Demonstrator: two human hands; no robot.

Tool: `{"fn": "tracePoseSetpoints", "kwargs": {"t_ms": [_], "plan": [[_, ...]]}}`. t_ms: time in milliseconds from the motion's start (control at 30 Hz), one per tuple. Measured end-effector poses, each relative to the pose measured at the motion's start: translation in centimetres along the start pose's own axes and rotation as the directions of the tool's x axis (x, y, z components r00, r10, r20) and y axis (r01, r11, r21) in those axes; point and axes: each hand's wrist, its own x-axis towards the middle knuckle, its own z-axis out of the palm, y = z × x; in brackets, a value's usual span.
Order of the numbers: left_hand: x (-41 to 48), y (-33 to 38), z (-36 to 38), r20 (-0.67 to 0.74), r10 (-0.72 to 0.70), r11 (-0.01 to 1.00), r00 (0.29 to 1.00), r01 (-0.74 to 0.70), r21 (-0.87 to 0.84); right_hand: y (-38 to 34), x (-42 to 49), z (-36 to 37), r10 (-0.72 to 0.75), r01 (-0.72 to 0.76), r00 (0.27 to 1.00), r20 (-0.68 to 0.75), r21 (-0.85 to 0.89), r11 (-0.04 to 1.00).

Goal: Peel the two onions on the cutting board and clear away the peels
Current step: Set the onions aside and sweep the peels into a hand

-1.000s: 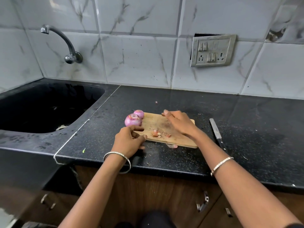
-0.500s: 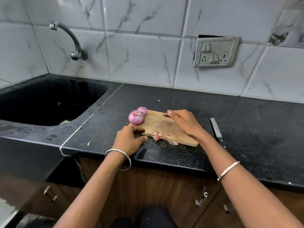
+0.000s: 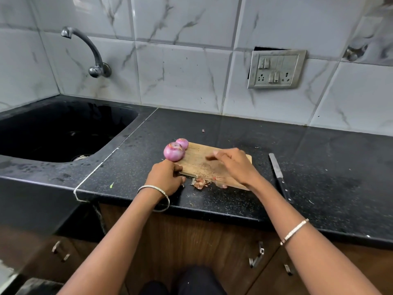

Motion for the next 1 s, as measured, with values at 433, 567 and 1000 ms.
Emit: {"fn": "tracePoseSetpoints", "kwargs": {"t_ms": [433,567,1000], "plan": [[1.5,1.9,-0.3,-0.07,0.237,0.948,0.969,-0.214,0.237,-0.4,-2.8,1.4,-0.074,0.095,0.962,0.262,-0.065,0.993],[3.4,2.4,1.0,0.079,0.36,0.915,0.93,-0.368,0.167,0.6,-2.1,-2.5,-0.028,0.022,0.988,-0.155,-0.038,0.999],[-1.6,-0.1,0.4,-0.085,0.42,0.877,0.904,-0.428,-0.22,1.1,-4.0,-0.2,-0.062,0.047,0.958,0.28,0.061,0.997]]}}
